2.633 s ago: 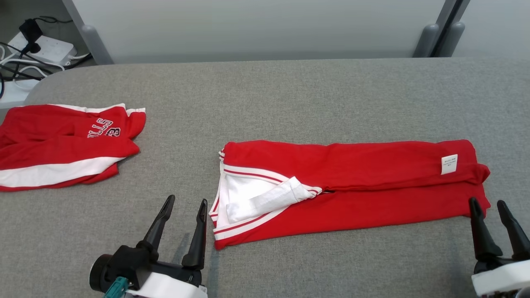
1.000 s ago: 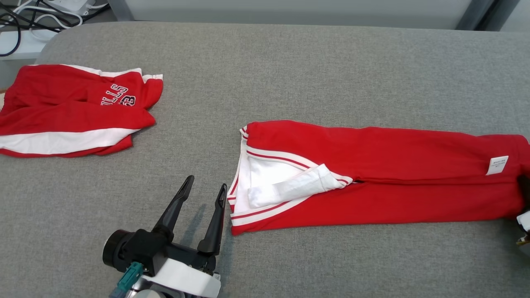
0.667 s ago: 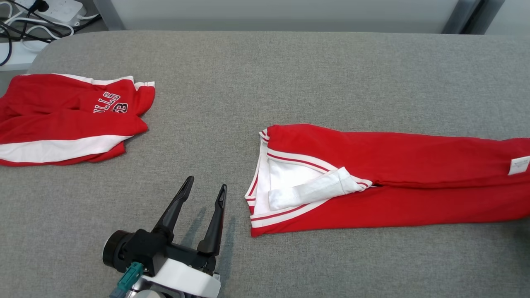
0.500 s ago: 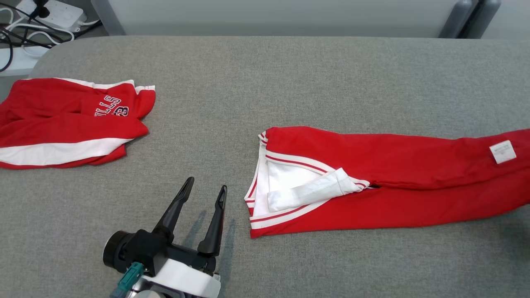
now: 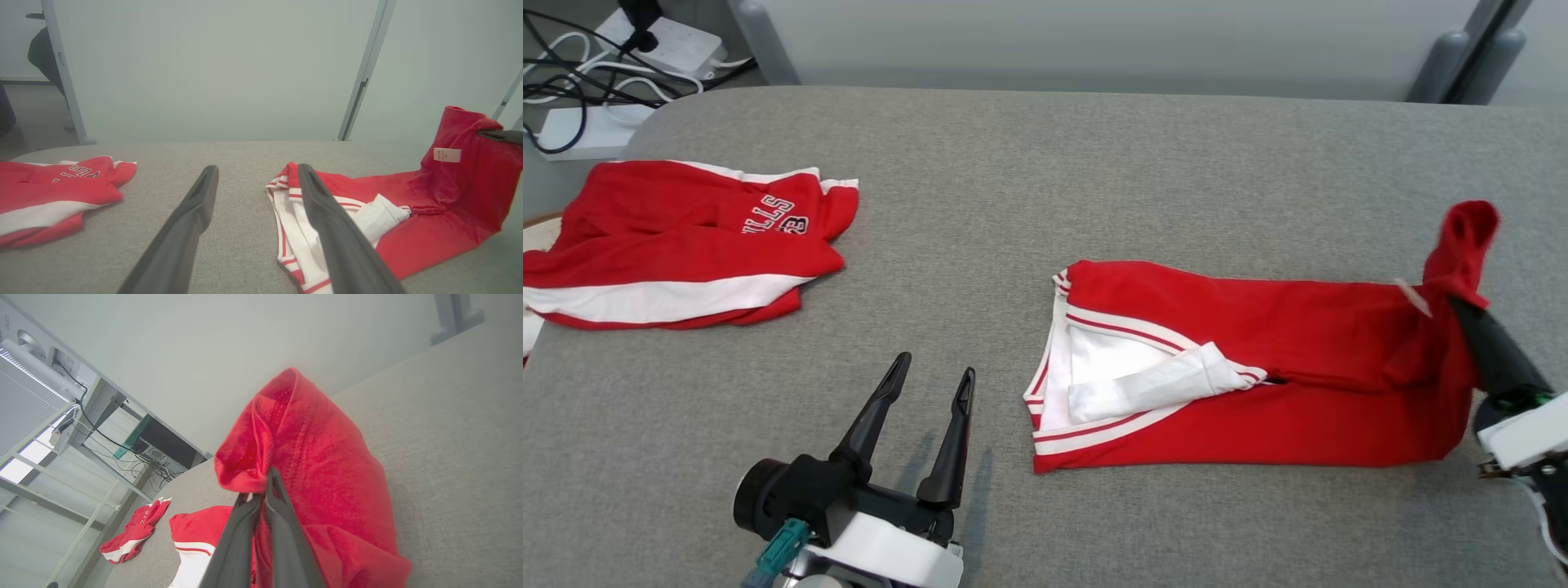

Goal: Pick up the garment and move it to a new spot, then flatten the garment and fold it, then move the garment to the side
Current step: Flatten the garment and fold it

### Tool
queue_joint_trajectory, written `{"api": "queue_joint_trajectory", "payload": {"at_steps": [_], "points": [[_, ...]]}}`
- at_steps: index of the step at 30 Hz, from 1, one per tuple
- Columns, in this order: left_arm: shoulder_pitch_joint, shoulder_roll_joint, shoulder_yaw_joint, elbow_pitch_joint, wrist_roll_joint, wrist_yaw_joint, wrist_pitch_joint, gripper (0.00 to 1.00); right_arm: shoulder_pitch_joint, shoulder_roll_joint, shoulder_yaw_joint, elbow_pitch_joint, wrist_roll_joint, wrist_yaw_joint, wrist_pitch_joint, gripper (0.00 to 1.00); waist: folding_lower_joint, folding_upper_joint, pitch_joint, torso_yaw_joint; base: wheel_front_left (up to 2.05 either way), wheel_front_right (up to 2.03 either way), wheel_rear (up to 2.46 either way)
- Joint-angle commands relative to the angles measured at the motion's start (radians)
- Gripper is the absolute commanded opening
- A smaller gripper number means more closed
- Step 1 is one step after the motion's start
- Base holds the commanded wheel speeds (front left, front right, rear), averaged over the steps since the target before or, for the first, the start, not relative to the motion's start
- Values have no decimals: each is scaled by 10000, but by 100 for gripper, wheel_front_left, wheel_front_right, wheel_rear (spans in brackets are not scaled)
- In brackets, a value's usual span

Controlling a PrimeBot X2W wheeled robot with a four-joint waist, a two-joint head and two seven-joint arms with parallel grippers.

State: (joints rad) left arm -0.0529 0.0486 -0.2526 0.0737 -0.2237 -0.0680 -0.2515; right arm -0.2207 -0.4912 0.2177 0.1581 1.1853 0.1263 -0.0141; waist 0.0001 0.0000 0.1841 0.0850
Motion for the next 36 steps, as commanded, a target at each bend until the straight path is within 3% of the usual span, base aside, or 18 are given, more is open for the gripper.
{"api": "queue_joint_trajectory", "payload": {"at_steps": [1,17,35,36], "points": [[-289,18,231,-229,-93,63,-103,100,-24,-65,184,-372,-176,44,136,0,-1,0,-35,147,0,0,0],[-307,17,-53,-410,-481,299,-103,100,-640,1935,637,-314,-1145,44,860,0,-1,0,-20,1647,0,0,0],[-259,17,-239,-452,-644,439,-103,100,-494,3044,1222,341,-2399,44,1783,0,-1,0,130,2373,0,0,0],[-269,17,-251,-454,-655,443,-103,100,-492,3104,1210,407,-2486,44,1809,27,-1,0,146,2380,0,0,0]]}}
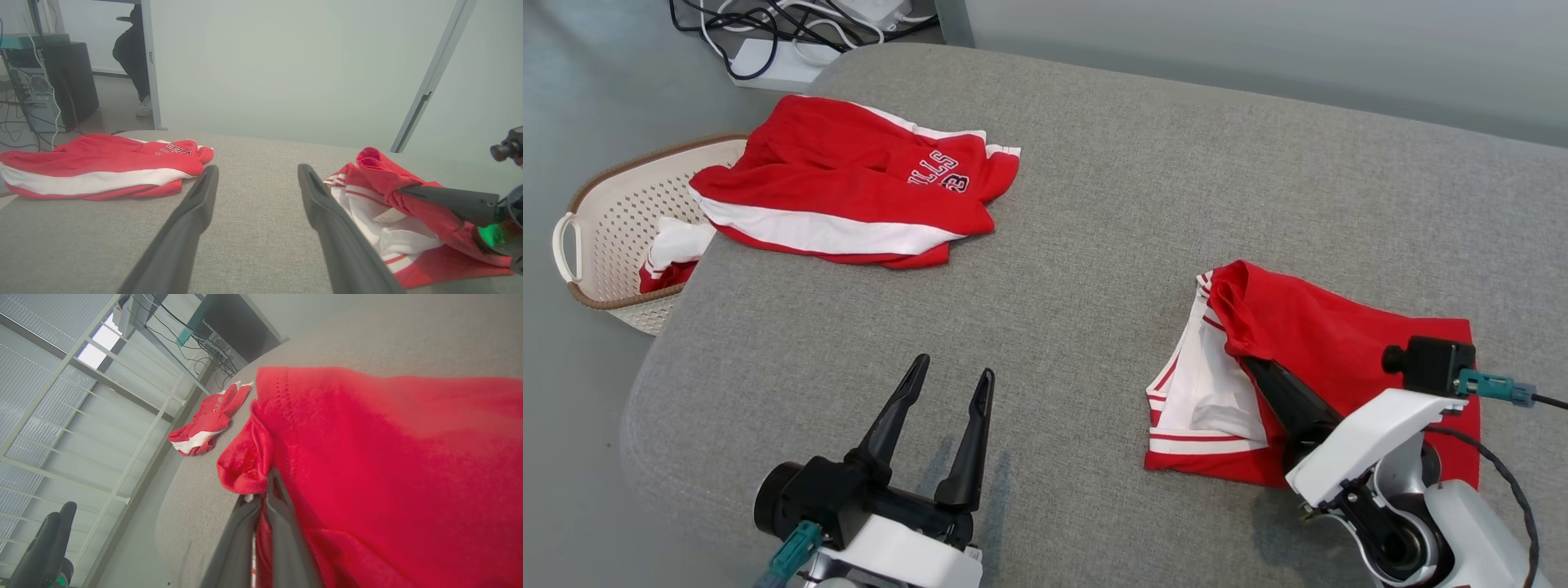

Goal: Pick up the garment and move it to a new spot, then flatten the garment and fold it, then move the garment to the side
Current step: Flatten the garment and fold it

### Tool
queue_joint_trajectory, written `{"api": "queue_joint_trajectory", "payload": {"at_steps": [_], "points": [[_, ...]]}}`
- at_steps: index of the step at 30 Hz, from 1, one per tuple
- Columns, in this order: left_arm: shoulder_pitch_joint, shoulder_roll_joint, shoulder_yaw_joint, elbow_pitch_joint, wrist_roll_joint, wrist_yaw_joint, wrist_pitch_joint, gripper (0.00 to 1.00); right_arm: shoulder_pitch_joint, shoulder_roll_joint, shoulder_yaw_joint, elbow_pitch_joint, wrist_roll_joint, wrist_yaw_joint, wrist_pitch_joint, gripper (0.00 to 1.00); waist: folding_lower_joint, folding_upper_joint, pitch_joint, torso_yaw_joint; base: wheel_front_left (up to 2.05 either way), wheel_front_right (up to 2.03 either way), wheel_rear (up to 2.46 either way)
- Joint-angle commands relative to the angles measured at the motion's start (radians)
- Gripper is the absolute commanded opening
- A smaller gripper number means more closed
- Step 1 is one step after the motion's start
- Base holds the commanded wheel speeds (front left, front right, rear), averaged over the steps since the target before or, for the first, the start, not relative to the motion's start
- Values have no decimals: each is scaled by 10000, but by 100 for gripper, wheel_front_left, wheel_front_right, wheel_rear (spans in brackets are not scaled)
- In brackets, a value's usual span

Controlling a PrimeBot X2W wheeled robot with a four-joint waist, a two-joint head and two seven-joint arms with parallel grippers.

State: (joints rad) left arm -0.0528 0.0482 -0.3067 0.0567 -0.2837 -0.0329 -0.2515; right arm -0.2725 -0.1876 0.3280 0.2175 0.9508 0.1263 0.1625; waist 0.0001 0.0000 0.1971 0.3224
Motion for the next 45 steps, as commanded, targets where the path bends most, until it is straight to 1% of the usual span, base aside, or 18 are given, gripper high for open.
{"api": "queue_joint_trajectory", "payload": {"at_steps": [1,2,5,11,15,19,21,25,32,40,45], "points": [[-281,20,279,-291,-63,99,-103,100,32,143,65,-114,-212,44,56,87,-1,0,31,9,0,0,0],[-290,20,270,-298,-68,106,-103,100,29,213,29,-53,-286,44,70,100,-1,0,43,9,0,0,0],[-309,20,260,-308,-75,120,-103,100,28,400,29,-7,-398,44,171,100,-1,0,73,-2,0,0,0],[-316,20,265,-270,-68,109,-103,100,185,681,155,-191,-33,44,581,100,-1,0,42,-52,0,0,0],[-325,20,265,-255,-65,109,-103,100,262,730,266,-481,186,44,649,100,-1,0,6,-94,0,0,0],[-323,20,311,-283,-52,129,-103,100,305,525,242,-938,238,44,446,100,-1,0,-26,-249,0,0,0],[-330,20,338,-298,-50,136,-103,100,280,292,219,-1153,0,44,211,100,-1,0,-37,-337,0,0,0],[-347,20,413,-398,-26,159,-103,100,189,-207,66,-1483,-860,44,-716,100,-1,0,-24,-611,0,0,0],[-410,20,540,-438,109,99,-103,100,33,-796,-201,-1311,-2143,44,-2007,100,-1,0,-100,-1214,0,0,0],[-401,20,794,-580,186,151,-103,100,-63,-1047,-287,-932,-3388,44,-3330,100,-1,0,-245,-2029,0,0,0],[-401,20,1025,-648,206,264,-103,100,10,-942,-515,-691,-4088,44,-3935,100,-1,0,-368,-2506,0,0,0]]}}
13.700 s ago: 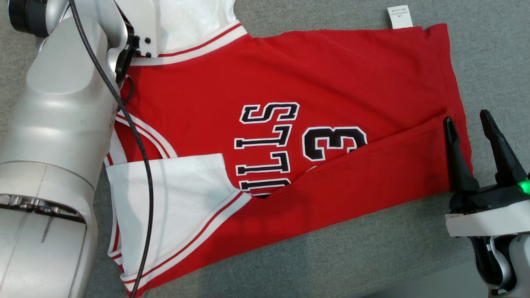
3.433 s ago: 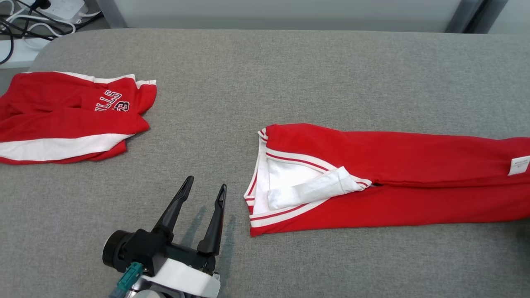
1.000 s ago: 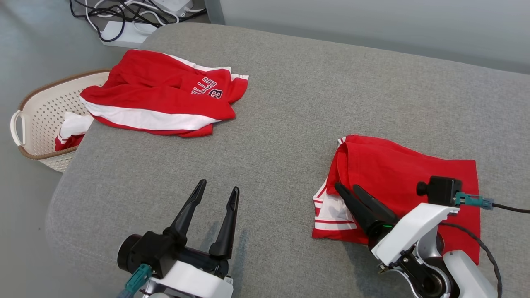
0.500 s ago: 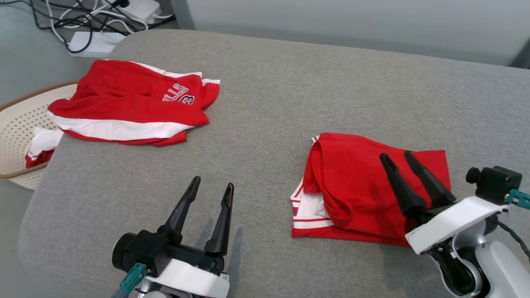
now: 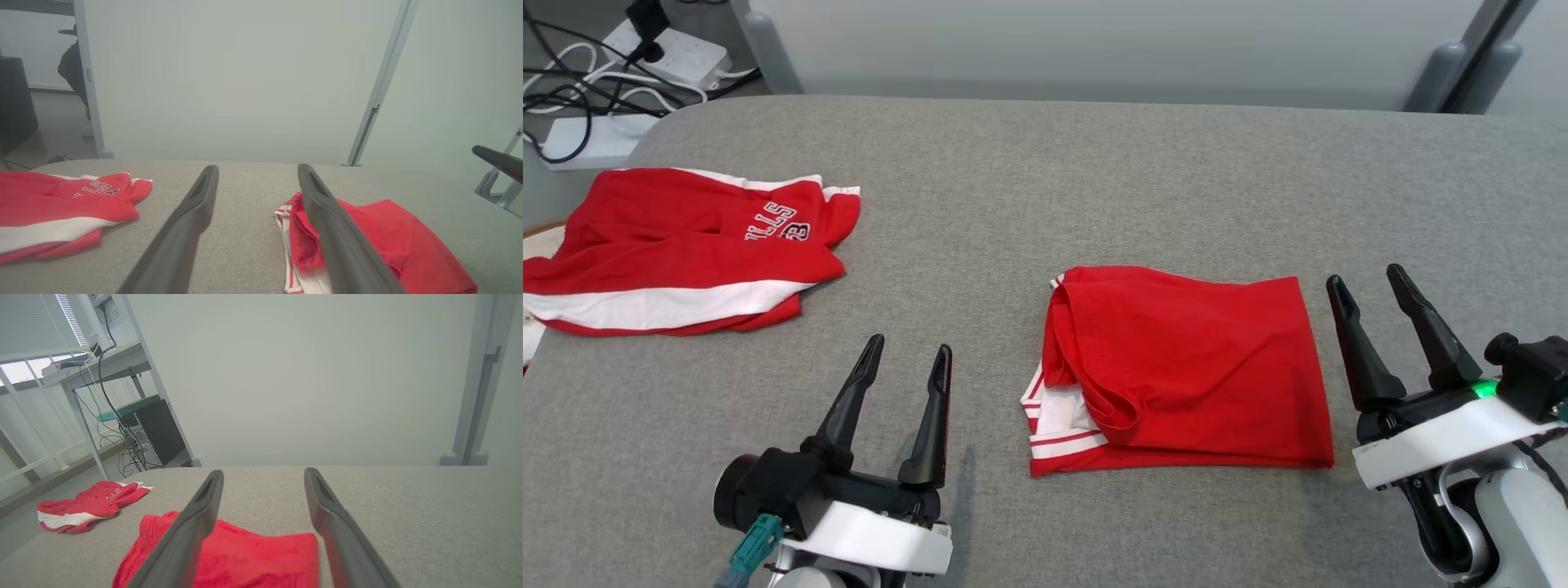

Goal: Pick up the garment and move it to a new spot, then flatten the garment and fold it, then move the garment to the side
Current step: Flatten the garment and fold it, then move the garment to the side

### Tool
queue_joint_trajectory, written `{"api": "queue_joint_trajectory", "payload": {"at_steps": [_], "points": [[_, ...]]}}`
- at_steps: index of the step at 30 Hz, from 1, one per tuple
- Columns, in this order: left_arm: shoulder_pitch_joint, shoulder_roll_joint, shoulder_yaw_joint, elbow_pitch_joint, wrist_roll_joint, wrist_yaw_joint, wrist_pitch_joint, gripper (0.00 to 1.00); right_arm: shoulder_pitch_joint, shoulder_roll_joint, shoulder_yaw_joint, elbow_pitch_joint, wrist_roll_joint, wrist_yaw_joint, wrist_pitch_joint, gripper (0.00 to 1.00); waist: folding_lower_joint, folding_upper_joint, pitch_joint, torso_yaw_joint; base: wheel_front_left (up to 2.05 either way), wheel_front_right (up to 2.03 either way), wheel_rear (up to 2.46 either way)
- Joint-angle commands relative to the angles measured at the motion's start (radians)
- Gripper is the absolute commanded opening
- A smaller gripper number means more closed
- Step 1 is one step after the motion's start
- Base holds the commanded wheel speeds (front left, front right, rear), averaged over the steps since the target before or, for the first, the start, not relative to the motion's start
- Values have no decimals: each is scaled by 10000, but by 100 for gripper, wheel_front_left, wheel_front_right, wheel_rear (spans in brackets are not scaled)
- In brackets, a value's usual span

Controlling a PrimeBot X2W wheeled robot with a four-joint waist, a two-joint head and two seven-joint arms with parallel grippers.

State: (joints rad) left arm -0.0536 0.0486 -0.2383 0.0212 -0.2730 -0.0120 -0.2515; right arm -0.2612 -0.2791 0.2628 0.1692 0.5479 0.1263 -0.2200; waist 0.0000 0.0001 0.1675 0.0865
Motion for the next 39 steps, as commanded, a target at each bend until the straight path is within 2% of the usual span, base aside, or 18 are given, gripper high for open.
{"api": "queue_joint_trajectory", "payload": {"at_steps": [1,8,14,21,30,34,39], "points": [[-382,16,378,-304,115,71,-103,100,-69,6,120,-167,-191,44,-177,100,0,-1,-98,-238,0,0,0],[-278,16,531,-269,190,80,-103,100,352,335,-277,-70,-838,44,-403,100,0,-1,-313,-688,0,0,0],[-78,16,572,-189,223,52,-103,100,1027,593,-634,-380,-947,44,-413,100,0,-1,-532,-830,0,0,0],[78,16,402,-60,238,49,-103,100,1872,655,-956,-708,-969,44,-415,100,0,-1,-739,-816,0,0,0],[123,16,313,-24,209,45,-103,100,2106,631,-1050,-782,-879,44,-416,100,0,-1,-821,-683,0,0,0],[90,16,249,-40,216,15,-103,100,2016,625,-979,-509,-360,44,-417,100,0,-1,-734,-532,0,0,0],[6,16,173,-34,217,-6,-103,100,1659,471,-732,88,1087,44,-113,100,0,-1,-537,-275,0,0,0]]}}
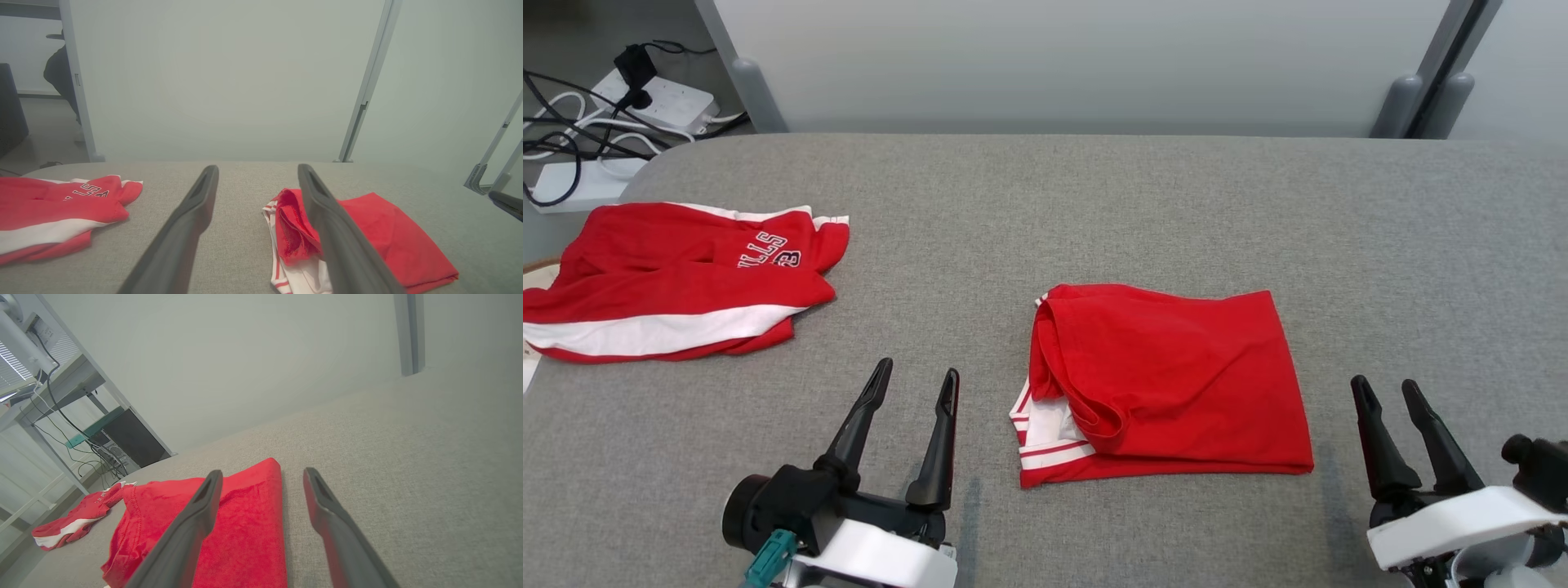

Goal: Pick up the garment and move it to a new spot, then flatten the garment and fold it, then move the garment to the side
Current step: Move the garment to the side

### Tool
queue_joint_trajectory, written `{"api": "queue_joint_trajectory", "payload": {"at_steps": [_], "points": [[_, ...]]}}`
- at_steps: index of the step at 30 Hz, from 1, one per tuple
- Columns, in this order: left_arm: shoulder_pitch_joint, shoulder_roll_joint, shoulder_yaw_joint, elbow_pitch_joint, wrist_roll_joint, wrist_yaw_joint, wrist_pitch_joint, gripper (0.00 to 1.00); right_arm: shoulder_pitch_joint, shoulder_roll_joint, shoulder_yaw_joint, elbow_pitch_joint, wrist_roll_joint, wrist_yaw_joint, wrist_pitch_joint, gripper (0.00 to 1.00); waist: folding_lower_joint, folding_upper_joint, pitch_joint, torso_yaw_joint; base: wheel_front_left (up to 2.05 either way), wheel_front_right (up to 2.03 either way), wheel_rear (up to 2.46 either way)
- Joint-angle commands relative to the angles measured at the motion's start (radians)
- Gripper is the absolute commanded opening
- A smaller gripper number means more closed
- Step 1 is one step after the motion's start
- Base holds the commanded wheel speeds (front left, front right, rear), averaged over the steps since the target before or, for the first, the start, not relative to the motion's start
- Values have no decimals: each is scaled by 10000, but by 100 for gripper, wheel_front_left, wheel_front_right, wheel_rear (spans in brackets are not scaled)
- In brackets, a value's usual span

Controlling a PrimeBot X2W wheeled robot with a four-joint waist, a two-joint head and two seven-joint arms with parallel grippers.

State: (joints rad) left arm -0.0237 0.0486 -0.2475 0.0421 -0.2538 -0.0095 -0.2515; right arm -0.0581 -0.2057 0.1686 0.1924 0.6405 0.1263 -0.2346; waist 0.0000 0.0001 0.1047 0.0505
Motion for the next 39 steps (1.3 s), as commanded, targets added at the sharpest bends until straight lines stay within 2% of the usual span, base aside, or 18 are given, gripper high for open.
{"api": "queue_joint_trajectory", "payload": {"at_steps": [1,13,19,26,27,28,30,35,39], "points": [[-315,16,247,-261,17,-25,-103,100,-480,-318,270,-12,463,44,181,100,0,-1,151,136,0,0,0],[-631,16,50,-404,-22,64,-103,100,-2196,-1128,956,1509,3481,44,2321,100,0,-1,906,756,0,0,0],[-801,16,1,-454,-54,116,-103,100,-2532,-1384,1002,2055,4261,44,3023,100,0,-1,1202,1057,0,0,0],[-920,16,-96,-531,-111,219,-103,100,-2663,-1434,1517,2359,4993,44,3885,100,0,-1,1547,1260,0,0,0],[-931,16,-104,-537,-113,229,-103,100,-2679,-1441,1592,2310,5040,44,3907,76,0,-1,1571,1260,0,0,0],[-944,16,-112,-541,-115,237,-103,100,-2685,-1443,1661,2271,5109,44,3936,45,0,-1,1591,1257,0,0,0],[-981,16,-123,-531,-118,250,-103,100,-2710,-1522,1850,2157,5137,44,3952,0,0,-1,1609,1244,0,0,0],[-1079,16,-114,-503,-90,241,-103,100,-2818,-1867,2293,1802,4930,44,3563,0,0,-1,1600,1181,0,0,0],[-1091,16,-98,-502,-69,232,-103,100,-3025,-2265,2671,1421,4368,44,2777,0,0,-1,1573,1117,0,0,0]]}}
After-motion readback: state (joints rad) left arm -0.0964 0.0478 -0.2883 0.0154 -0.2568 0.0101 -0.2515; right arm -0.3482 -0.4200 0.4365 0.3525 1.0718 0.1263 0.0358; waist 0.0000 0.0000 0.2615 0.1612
